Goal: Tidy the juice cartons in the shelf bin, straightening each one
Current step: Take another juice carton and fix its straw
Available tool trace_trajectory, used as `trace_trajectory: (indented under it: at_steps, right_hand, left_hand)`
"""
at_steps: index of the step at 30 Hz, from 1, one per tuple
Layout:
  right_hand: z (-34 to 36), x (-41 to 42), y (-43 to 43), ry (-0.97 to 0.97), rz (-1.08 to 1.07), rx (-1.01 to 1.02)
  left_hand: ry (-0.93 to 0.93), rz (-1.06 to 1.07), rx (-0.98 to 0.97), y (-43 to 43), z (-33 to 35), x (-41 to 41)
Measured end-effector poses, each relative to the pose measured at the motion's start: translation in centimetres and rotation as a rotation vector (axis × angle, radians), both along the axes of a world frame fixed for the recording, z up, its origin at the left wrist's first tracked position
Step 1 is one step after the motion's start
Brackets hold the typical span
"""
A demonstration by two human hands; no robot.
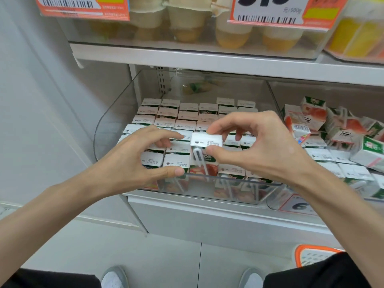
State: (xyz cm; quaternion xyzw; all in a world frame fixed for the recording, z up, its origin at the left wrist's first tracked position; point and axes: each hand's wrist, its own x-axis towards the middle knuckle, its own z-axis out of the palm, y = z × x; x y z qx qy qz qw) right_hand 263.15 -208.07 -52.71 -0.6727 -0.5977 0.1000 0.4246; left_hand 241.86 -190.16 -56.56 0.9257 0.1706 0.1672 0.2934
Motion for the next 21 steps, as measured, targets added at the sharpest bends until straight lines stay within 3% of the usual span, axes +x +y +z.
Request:
trace_trajectory:
  at_steps: [6,9,12,21]
  right_hand:
    - [-0.6,-1.4,-0.1,0.268,-0.007,0.18]
    - [-0.2,-1.5,-0.3,0.411,-0.055,0.069]
    - [-0.4,-1.5,-0.1,0.411,-0.102,-0.06]
    - [-0.9,-2.1,0.4,0.568,-0.114,-0.152]
  left_hand:
    - [-0.126,-0.073,-0.203,-2.4,1.4,1.6]
    - [-0.241,-0.011,-0.435,-2.9,2.0,1.7]
    - [-0.289,0.06,-0.6,-2.8,2.3,1.7]
    - [-0.254,0.028,-0.775,-2.7,1.8,1.5]
